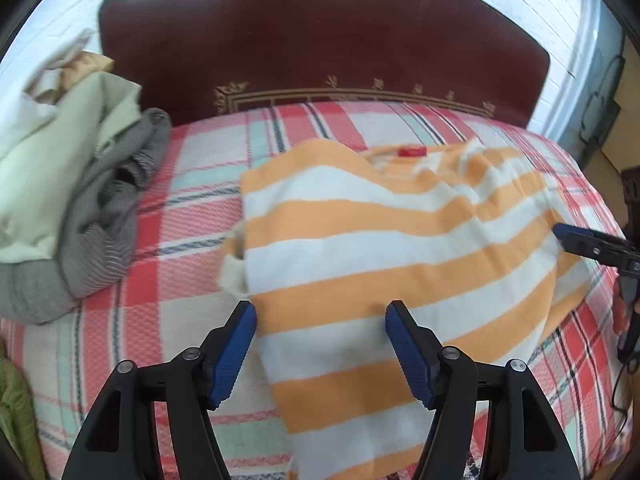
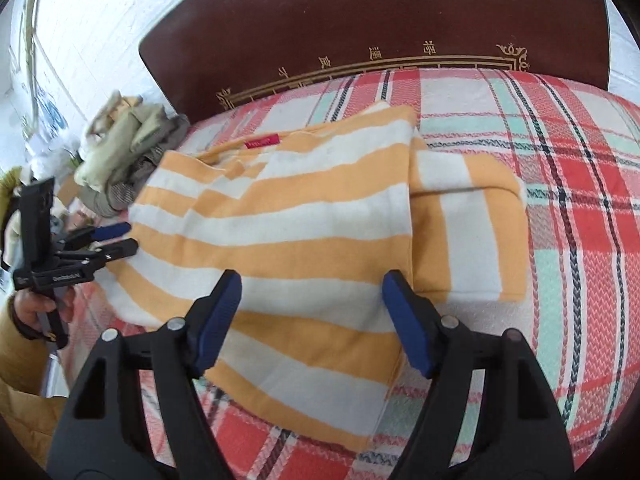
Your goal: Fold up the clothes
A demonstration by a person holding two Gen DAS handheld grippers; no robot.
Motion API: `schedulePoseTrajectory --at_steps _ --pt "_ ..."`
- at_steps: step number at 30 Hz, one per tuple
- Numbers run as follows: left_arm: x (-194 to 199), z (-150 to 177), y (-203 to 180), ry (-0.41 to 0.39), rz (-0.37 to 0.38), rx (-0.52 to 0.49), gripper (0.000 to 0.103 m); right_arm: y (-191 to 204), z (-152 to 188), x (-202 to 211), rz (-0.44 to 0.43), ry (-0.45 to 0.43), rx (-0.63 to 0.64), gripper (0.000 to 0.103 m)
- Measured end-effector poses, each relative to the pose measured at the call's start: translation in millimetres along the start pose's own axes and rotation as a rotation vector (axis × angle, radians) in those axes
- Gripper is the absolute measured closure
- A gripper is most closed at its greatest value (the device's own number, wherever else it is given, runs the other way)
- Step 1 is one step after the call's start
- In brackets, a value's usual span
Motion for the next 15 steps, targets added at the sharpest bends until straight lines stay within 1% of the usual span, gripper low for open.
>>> schedulePoseTrajectory --at_steps 1,2,4,6,7,8,10,12,15 --pt "6 -3 3 -0.019 -0.023 0.002 0.034 -2 -3 6 -0.005 -0.02 -0.014 0.028" --pt "16 -9 4 -0.058 -0.048 -0.005 0.034 -5 -7 13 -0.006 -0.04 -0.027 0.028" --pt "37 -20 -3 -0.133 -0.049 -0.031 0.034 -13 -13 26 -0.009 -0.077 -0.074 0.027" --pt "52 -25 -30 -0.174 0.01 -0.108 0.031 -20 -16 36 -0.014 -0.107 -0.11 0.026" --pt "56 -25 -48 -0.182 0.047 -0.157 0.029 -23 -17 40 -0.012 -0.12 -0.129 0.024" --pt "58 -23 -71 -0.184 0.094 -0.217 0.027 -27 -17 43 -0.01 -0.129 -0.145 0.022" --pt "60 -17 -114 -0.187 0.181 -0.319 0.026 -34 -17 48 -0.009 -0.141 -0.182 0.021" --pt "58 -5 -163 -0.185 0.276 -0.436 0.026 -43 -17 50 -0.009 -0.143 -0.229 0.016" --pt "43 8 -214 -0.181 0.321 -0.586 0.026 -51 -15 53 -0.005 -0.139 -0.258 0.016"
Point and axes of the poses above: each gripper's, at about its wrist camera, not at the fingertips, and x roughly against the way its jaws point, y to its left, z to its underside, the point moved 10 cm from there along -x, roughly the way its jaws point, and after that the axes turned 9 degrees about -y, right-handed, at the moved point
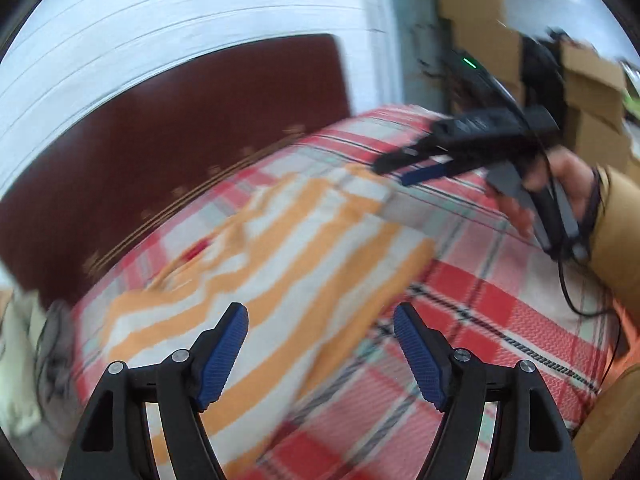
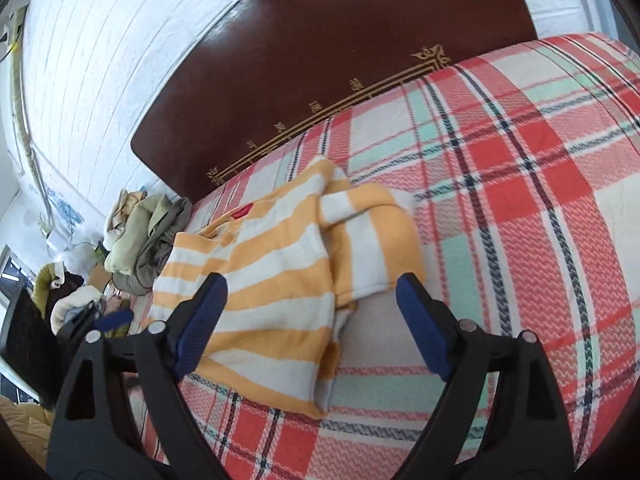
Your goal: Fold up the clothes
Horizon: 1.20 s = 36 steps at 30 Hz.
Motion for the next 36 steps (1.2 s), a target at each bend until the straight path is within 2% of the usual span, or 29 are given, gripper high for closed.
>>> schedulePoseTrajectory --at_steps 3,5,11,16,20,24,25,27,28,29,34,36 --pt "-30 -4 -24 0.034 0.03 -0.092 0.026 -7 -4 1 0.016 -0.005 -0.013 0.016" --pt "-47 -3 -31 0.057 0.025 -0.129 0.026 -13 -6 -1 0.031 -0.004 -0.026 0.016" --pt "-85 4 -33 0.132 0.017 -0.167 0.026 -31 -5 -22 0.039 0.037 -0.081 0.016" --pt "-95 2 -25 0.144 0.035 -0.124 0.025 -19 -5 -40 -0.015 0.059 -0.061 0.015" --pt "-101 2 -14 0.166 0.071 -0.011 0.025 -8 -3 -58 -0.044 0.081 -0.024 0.015" --pt "-101 0 -9 0.165 0.057 0.011 0.033 -1 -5 -67 -0.079 0.084 -0.028 0.015" --pt "-101 0 -8 0.164 0.057 0.024 0.036 -1 -5 -68 -0.081 0.084 -0.027 0.016" --pt "-100 -1 -2 0.162 0.053 0.062 0.046 -1 -4 -69 -0.088 0.09 -0.033 0.025" --pt "-99 -2 1 0.159 0.051 0.083 0.047 -2 -3 -70 -0.096 0.096 -0.042 0.031" --pt "-99 -2 3 0.157 0.052 0.095 0.048 -2 -2 -71 -0.105 0.102 -0.051 0.036" --pt "-99 -1 3 0.151 0.022 0.056 0.043 5 3 -79 -0.093 0.128 -0.004 0.036" --pt "-98 -1 6 0.148 0.022 0.068 0.044 7 5 -84 -0.076 0.145 0.03 0.045"
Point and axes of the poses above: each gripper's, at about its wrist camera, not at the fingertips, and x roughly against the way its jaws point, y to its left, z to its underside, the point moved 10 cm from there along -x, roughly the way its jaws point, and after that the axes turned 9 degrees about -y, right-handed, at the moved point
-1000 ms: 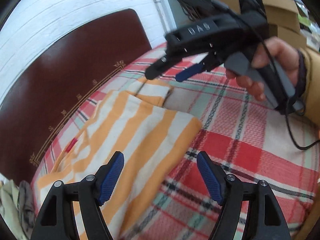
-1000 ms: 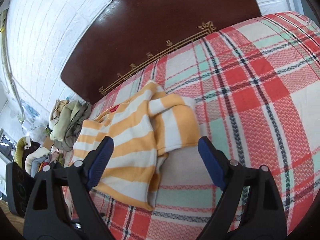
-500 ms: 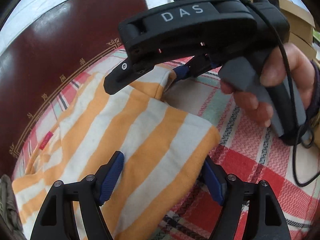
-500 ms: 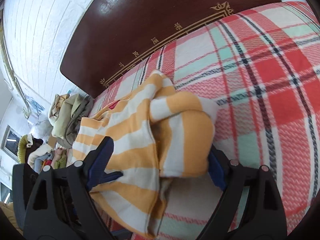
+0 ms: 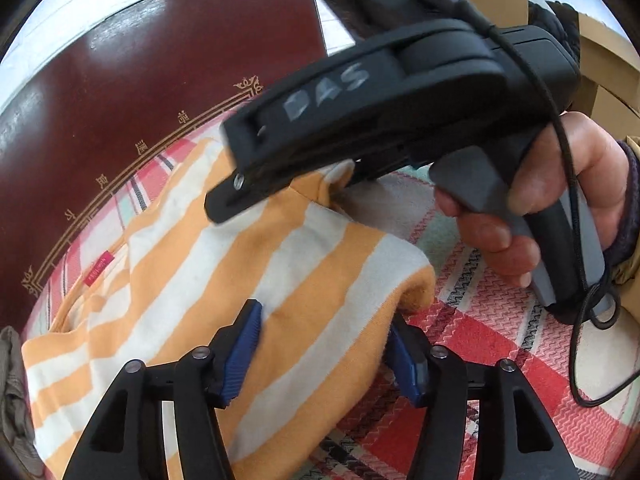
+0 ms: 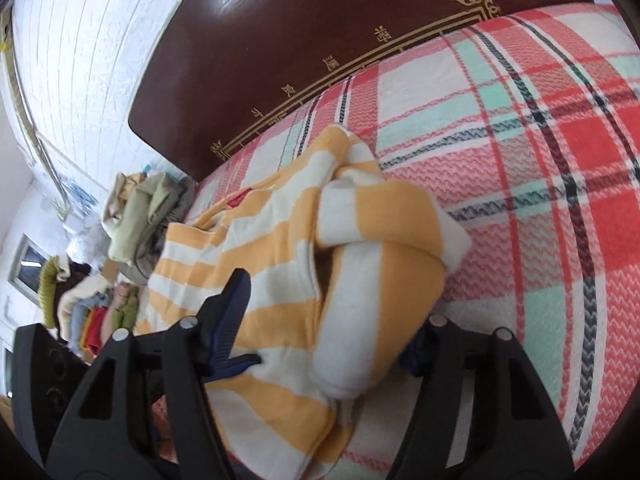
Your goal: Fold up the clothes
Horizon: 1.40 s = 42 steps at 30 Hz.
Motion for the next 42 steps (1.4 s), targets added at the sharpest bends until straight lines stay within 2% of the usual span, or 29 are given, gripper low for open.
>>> schedulePoseTrajectory --at_steps 1,2,3,6,8,16,21,24,27,30,42 --pt "1 0 4 -0.002 0.0 0.018 0.047 -3 1 -3 0.014 0.014 -0.006 0.066" --pt "2 -1 9 -0.004 0.0 0.036 0.057 -8 2 -6 0.025 0.027 -0.031 0.079" --pt "3 -1 13 -0.006 0.0 0.053 0.067 -9 2 -6 0.021 0.026 -0.044 0.079" --pt "11 -4 28 -0.02 0.036 0.158 0.081 -6 0 -3 0.018 0.02 -0.045 0.08" --pt "16 -6 33 -0.034 0.058 0.215 0.085 1 -5 1 0.011 0.01 -0.041 0.081" --pt "46 -12 50 -0.105 0.148 0.427 0.086 49 -34 14 -0.038 -0.026 0.006 0.082" --pt "74 -11 61 -0.162 0.148 0.525 0.086 87 -42 9 -0.08 -0.033 0.03 0.082" --pt "78 -13 79 -0.188 0.145 0.569 0.086 108 -45 4 -0.101 -0.035 0.049 0.082" --pt "93 -9 87 -0.207 0.111 0.572 0.088 127 -46 -2 -0.116 -0.034 0.073 0.083" --pt "103 -6 97 -0.228 0.122 0.605 0.088 145 -47 -10 -0.128 -0.033 0.083 0.083" --pt "133 20 135 -0.266 0.056 0.683 0.088 195 -31 -50 -0.167 0.011 0.096 0.083"
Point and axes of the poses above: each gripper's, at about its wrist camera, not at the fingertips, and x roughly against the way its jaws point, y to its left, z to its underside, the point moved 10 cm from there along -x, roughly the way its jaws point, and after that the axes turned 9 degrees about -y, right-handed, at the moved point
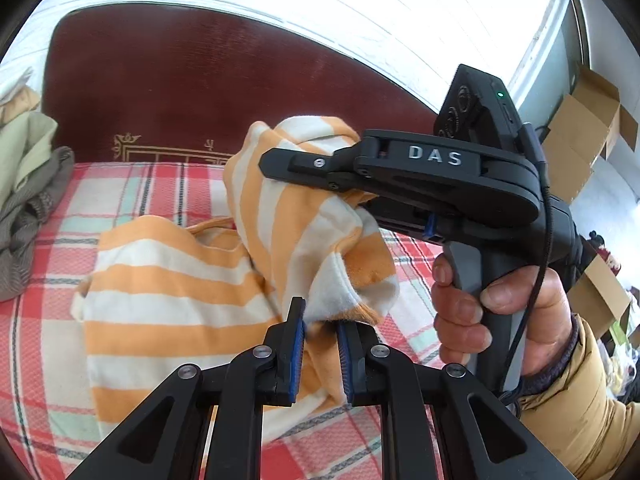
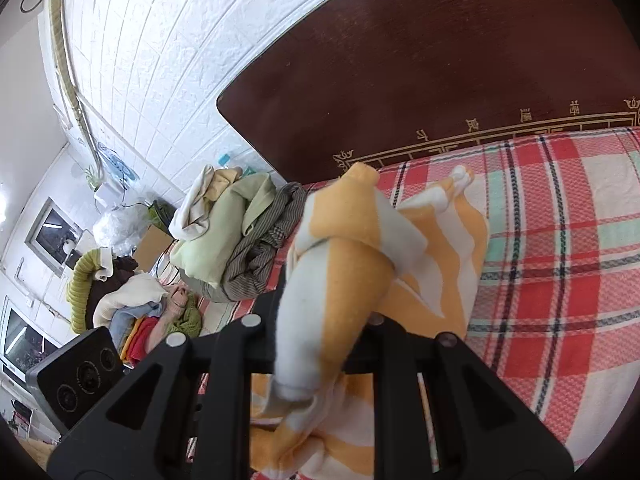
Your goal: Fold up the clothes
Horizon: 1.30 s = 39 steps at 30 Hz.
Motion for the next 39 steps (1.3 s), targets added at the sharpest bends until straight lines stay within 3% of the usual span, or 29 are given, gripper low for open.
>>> schedulePoseTrajectory --at_steps 11,25,39 --pt "21 5 21 -0.027 -0.01 0.057 0.088 26 23 -40 -0.005 0.075 0.013 0.083" --pt "69 27 34 -0.029 -0.023 0.148 0.088 37 54 -76 0.064 0.145 0.056 0.083" --pt "81 40 50 -0.019 -0.029 0.202 0.088 38 74 -96 0.122 0.194 0.083 0.083"
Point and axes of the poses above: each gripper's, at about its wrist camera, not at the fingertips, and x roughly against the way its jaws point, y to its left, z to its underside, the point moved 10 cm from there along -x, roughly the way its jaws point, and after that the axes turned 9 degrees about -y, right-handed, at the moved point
